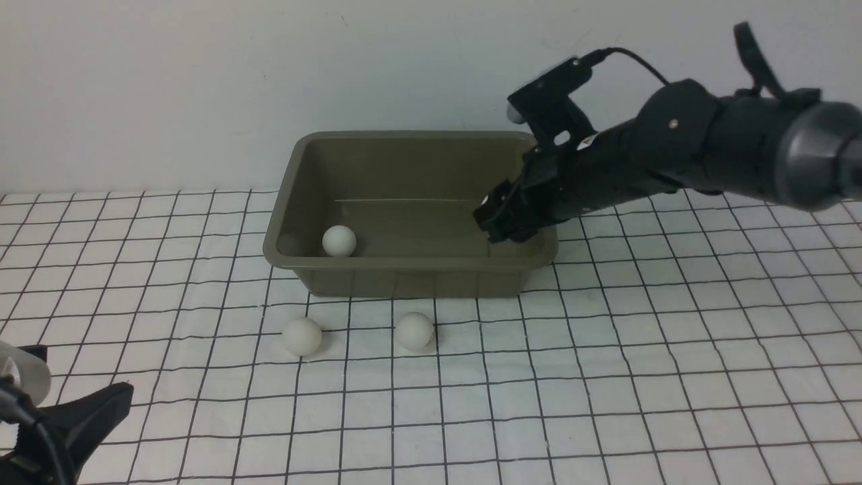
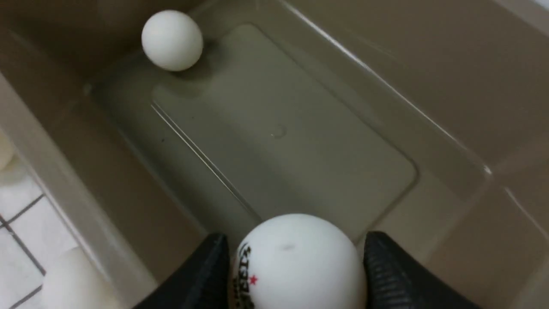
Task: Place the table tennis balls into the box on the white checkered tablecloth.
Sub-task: 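Release the ping pong ball into the bin and lift the gripper away, then reach for and grasp a ping pong ball on the table beside the basket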
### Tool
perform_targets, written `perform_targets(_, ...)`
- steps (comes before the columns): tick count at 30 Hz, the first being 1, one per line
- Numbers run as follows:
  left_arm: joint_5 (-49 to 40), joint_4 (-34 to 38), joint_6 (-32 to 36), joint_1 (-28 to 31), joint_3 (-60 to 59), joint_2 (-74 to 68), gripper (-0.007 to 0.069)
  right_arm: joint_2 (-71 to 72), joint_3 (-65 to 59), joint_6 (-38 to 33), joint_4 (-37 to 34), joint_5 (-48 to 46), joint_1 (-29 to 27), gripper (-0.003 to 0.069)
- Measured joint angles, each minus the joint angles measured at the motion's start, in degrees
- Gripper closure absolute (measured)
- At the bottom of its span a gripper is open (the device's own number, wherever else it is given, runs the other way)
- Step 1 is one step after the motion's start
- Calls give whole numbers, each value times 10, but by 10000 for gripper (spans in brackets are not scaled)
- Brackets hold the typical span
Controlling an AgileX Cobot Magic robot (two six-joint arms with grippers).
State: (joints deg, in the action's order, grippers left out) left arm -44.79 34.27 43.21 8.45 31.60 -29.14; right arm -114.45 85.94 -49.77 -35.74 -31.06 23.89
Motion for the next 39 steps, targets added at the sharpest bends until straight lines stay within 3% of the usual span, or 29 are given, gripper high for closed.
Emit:
perform_targets(4, -1, 0, 0, 0, 0, 0, 136, -29, 36, -21, -3, -4, 0, 268)
perform_targets(7, -20, -2, 5, 0, 0, 0, 136, -28, 44, -24, -2, 27, 0, 145)
perform_targets(11, -31, -3, 13, 0, 0, 0, 136, 6, 46, -24, 23, 50, -1, 81)
perform_targets(15, -31, 9, 22, 0, 0, 0, 136, 103, 47, -1, 63, 10, -20, 106)
perform_targets(24, -19, 12, 22, 0, 0, 0, 136, 264, 50, 150, 220, -203, -60, 139)
perform_targets(30, 5, 41, 24, 0, -3, -47, 136, 350, 50, 196, 248, -279, -60, 140)
perform_targets(34, 41, 113, 72, 0, -7, -147, 136, 409, 50, 202, 232, -331, -60, 140)
perform_targets(39, 99, 226, 205, 0, -7, -290, 136, 432, 50, 202, 228, -353, -60, 141)
